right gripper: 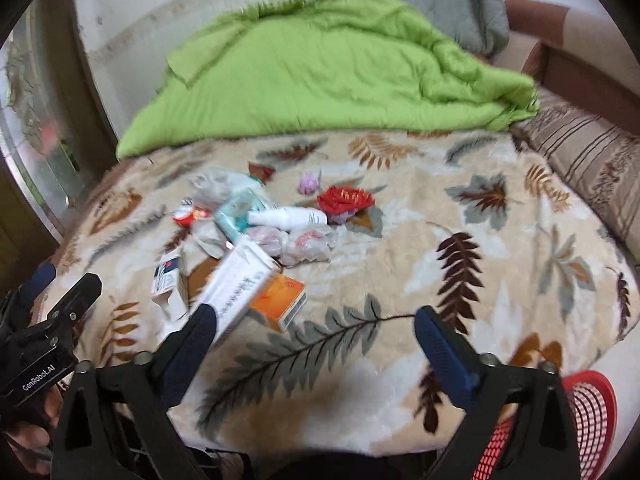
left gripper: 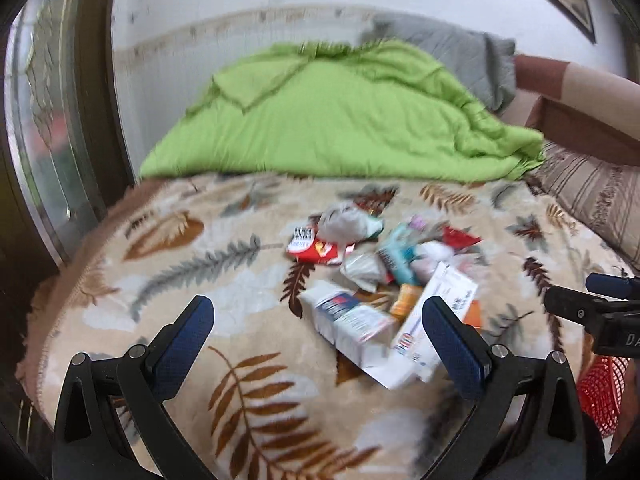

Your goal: Collect trash

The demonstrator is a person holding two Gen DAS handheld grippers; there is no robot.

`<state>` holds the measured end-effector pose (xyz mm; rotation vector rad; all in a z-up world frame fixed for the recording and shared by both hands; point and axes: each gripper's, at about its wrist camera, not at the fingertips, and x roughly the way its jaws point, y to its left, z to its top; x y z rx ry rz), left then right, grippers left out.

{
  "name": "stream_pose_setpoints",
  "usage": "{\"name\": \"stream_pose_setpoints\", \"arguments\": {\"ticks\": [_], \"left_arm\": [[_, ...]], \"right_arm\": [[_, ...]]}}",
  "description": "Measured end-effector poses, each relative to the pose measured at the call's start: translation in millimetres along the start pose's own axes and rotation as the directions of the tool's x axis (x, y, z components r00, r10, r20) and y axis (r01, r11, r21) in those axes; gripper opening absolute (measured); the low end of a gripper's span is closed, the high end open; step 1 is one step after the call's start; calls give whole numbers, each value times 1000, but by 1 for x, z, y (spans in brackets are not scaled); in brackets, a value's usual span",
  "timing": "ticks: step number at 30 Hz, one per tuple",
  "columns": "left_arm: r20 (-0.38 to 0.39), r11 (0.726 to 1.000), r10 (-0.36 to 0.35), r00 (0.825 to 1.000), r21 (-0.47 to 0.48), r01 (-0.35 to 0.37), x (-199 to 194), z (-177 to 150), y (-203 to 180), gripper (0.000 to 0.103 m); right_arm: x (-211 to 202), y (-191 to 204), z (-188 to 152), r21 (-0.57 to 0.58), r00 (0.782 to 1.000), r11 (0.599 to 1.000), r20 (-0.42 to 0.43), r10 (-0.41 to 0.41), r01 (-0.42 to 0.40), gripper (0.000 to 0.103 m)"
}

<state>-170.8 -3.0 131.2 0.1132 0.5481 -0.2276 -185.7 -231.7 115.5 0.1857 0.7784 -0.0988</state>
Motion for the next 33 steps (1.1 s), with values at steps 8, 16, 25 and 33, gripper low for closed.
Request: {"name": "stream_pose_setpoints", "arguments": {"ticks": [8, 16, 25, 33], "left_arm": [[73, 999, 13, 997, -36, -10, -61, -21, -6, 103], [86, 999, 19, 996, -38, -16, -78, -21, -7, 103], [81, 999, 24, 996, -32, -21, -83, -24, -8, 103], [77, 999, 25, 997, -45, -22, -85, -25, -7, 103]], "right_arm": [[-78, 5, -35, -15, 975, 996, 207, -85, 90, 98], [-94, 5, -47, -19, 971, 995, 219, -92, 99, 98], [-104, 14, -52, -30, 964, 994, 247, -99, 109, 98], [-107, 19, -53, -38, 963, 993, 249, -100, 113, 98]]}}
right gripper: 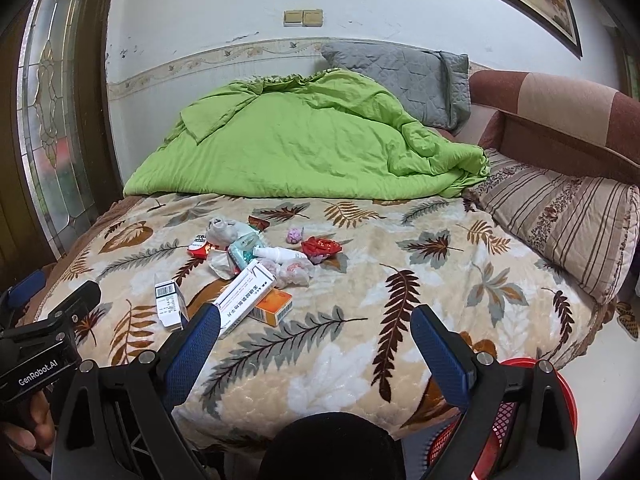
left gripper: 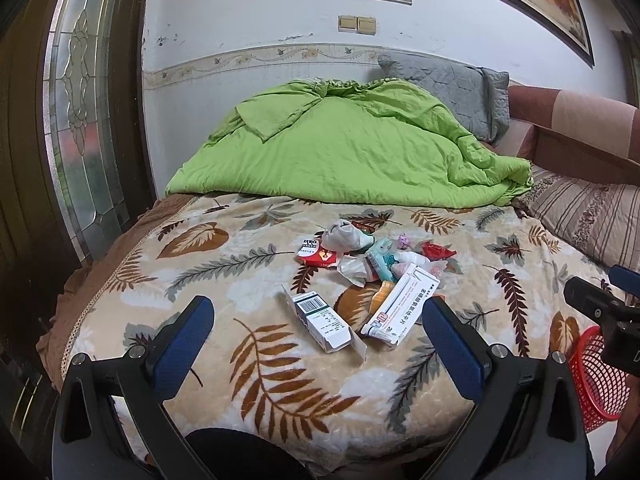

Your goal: Collect trash

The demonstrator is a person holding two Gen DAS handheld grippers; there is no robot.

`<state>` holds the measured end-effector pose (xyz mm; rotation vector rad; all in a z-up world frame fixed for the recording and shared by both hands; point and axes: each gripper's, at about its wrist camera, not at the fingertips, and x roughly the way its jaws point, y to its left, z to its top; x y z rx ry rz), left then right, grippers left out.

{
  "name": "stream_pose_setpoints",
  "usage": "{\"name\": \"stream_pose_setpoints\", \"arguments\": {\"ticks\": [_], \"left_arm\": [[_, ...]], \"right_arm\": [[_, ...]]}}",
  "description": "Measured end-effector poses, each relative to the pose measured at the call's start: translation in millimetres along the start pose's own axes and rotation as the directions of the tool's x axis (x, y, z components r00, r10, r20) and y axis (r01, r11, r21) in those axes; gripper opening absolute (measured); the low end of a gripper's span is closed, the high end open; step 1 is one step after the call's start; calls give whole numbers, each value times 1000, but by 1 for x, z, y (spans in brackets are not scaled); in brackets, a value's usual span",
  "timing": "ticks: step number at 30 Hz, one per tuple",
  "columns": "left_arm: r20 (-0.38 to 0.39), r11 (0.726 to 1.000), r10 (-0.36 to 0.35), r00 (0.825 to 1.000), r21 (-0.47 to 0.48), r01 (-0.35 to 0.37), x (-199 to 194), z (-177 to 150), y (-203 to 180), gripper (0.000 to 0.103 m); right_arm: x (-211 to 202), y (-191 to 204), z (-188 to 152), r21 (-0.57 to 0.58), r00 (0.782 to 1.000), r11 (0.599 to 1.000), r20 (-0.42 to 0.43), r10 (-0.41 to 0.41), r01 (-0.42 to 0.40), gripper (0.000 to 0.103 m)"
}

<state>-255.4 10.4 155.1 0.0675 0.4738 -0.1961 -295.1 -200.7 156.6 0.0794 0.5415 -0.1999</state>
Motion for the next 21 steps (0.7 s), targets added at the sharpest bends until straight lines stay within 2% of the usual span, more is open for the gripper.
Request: {"name": "stream_pose_setpoints", "arguments": {"ticks": [21], "left_arm": [[-3, 1000, -5, 1000, -6, 5, 0, 1, 4, 103]], "right_arm": [[-2, 0, -1, -6, 1000, 1000, 2, 3, -3, 98]]}}
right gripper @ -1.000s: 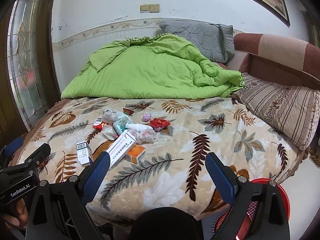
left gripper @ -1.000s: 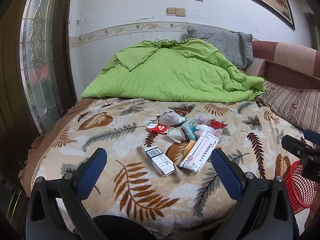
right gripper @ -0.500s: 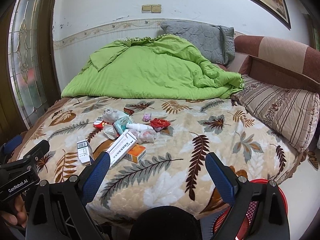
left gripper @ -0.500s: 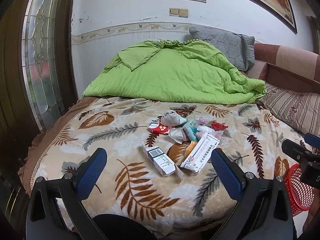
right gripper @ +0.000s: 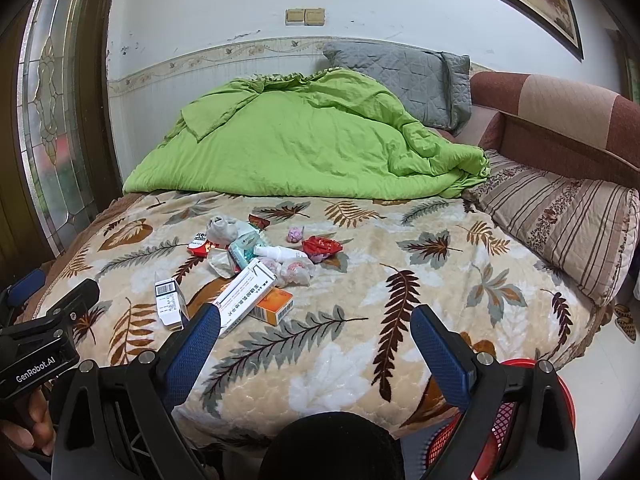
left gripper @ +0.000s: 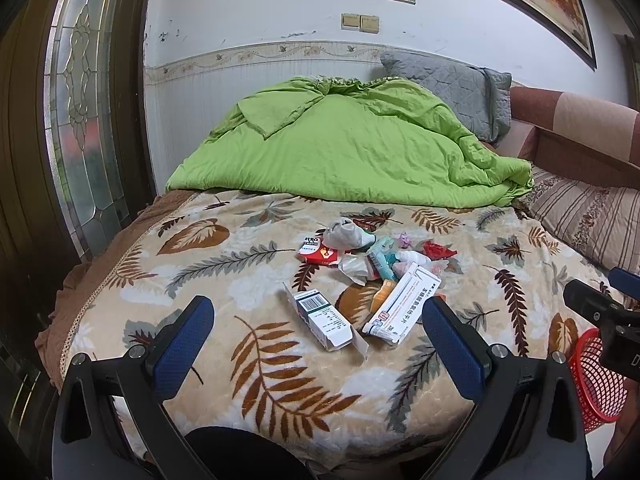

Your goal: Collect trash

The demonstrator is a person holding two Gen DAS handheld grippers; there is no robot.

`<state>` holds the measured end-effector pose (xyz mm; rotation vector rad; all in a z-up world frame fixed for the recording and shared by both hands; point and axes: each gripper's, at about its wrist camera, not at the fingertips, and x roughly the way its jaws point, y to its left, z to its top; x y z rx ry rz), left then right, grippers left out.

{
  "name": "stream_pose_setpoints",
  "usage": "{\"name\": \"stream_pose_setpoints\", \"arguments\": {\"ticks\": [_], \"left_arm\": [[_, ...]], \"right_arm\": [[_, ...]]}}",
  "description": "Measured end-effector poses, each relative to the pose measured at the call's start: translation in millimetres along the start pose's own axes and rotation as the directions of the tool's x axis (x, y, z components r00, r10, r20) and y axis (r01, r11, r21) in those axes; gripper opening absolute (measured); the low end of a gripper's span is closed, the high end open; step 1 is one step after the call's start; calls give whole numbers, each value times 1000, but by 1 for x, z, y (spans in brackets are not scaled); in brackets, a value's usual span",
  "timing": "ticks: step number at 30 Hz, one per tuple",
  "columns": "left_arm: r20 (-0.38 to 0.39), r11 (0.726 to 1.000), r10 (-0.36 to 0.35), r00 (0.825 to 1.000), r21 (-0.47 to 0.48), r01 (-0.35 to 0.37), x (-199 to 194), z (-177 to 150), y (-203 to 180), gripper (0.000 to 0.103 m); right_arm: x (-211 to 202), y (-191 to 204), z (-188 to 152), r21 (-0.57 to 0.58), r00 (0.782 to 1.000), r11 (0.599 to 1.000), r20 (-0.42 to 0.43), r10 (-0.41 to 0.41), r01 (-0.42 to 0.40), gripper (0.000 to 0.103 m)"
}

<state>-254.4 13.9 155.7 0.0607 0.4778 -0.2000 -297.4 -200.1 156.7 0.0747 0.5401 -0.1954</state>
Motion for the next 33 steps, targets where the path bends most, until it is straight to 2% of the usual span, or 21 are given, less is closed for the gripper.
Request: {"name": "stream_pose_setpoints", "arguments": {"ticks": [20, 22, 26, 27, 29, 31, 33], "left_arm": [[-41, 1000, -1, 999, -30, 0, 12, -2, 4, 103], [-63, 999, -10, 998, -44, 7, 19, -1, 9, 103], [-173, 984, -57, 983, -175, 26, 48, 1, 39, 103], [-191, 980, -62, 980, -198, 23, 55, 1, 46, 103], [-237, 971, -82, 968, -237, 24, 72, -2, 55, 102], [-288, 964, -112, 951, -263, 34, 91, -6, 59, 93], [-341, 952, -161, 926, -301, 54, 113, -10, 60, 83]], "right_arm": [[6, 4, 1, 3, 999, 1000, -33, 8, -8, 98], [13, 3, 2, 12, 999, 1000, -49, 23, -23, 98], [25, -4, 1, 56, 992, 995, -90, 91, -86, 94], [29, -5, 0, 69, 988, 992, -106, 114, -107, 93], [44, -7, -2, 125, 967, 975, -160, 200, -181, 88], [60, -9, -5, 193, 938, 952, -209, 277, -238, 80], [77, -8, -8, 258, 901, 921, -251, 355, -292, 74]]}}
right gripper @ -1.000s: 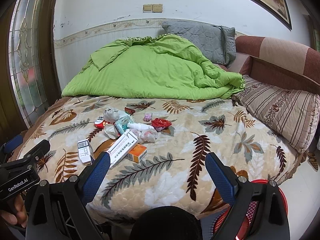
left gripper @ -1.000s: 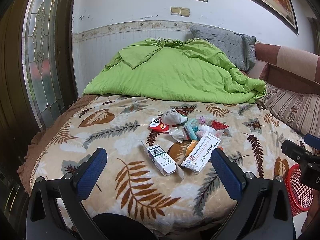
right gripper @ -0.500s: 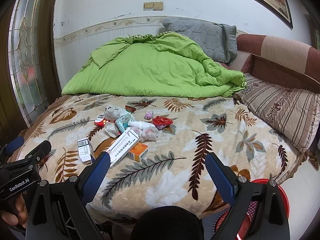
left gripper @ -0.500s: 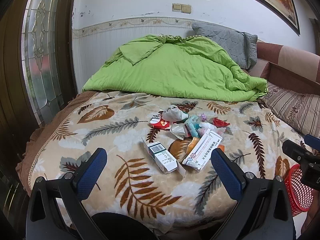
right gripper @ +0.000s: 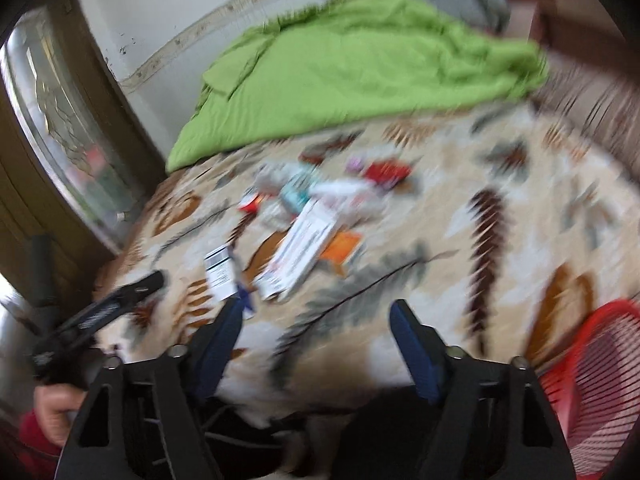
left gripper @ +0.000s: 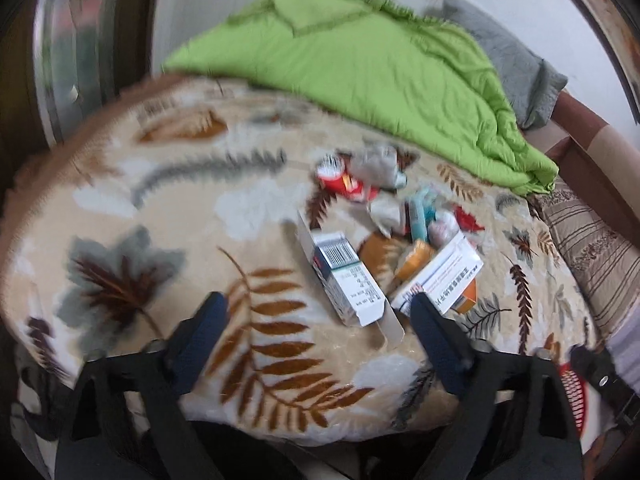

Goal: Collect trash
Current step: 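Grasp the white barcode box with the left tool while the right tool grasps the long white box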

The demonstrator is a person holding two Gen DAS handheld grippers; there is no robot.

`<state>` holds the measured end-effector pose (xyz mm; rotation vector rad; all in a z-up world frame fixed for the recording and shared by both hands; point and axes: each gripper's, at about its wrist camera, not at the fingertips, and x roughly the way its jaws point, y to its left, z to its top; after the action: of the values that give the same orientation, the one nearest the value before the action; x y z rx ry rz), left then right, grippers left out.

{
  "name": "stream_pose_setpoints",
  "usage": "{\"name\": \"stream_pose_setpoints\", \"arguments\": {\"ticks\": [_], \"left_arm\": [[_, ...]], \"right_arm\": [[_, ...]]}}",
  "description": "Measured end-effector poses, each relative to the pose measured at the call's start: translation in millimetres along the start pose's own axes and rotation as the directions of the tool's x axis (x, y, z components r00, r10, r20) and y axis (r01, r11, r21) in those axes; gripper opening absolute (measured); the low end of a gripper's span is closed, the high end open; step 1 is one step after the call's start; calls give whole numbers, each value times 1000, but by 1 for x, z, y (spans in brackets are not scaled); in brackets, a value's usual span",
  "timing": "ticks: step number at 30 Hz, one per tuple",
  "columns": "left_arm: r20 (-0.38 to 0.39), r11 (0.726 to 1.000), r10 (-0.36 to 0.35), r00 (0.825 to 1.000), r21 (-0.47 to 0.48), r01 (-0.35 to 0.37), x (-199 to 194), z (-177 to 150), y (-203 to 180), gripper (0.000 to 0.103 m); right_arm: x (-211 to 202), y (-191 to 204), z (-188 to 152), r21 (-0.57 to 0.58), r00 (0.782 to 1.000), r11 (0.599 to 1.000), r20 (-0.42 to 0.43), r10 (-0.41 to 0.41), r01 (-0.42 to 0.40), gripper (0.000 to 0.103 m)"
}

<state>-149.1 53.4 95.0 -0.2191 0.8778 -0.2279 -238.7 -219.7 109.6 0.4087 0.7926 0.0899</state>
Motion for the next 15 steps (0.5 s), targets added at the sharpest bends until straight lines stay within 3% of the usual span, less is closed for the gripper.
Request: {"name": "stream_pose_setpoints", "arguments": {"ticks": [2, 8, 11, 12, 15], "left_arm": [[-65, 1000, -14, 998, -21, 13, 22, 2, 0, 80], [-144, 1000, -26, 989, 3, 27, 72, 14, -20, 76], [-177, 1000, 3, 984, 22, 1, 96, 17, -24, 63], [-181, 1000, 18, 983, 28, -13, 101, 17, -24, 55], [-166, 999, 28, 986, 38, -22, 108, 19, -21, 40]], "right_arm": [[16, -5, 1, 45, 999, 999, -46, 26, -24, 66], [37, -7, 6, 67, 996, 997, -77, 43, -37, 65], [44, -9, 10, 76, 995, 996, -82, 55, -49, 65], [47, -9, 12, 79, 994, 995, -86, 65, -58, 65], [64, -14, 15, 114, 988, 989, -113, 107, -94, 65]]}}
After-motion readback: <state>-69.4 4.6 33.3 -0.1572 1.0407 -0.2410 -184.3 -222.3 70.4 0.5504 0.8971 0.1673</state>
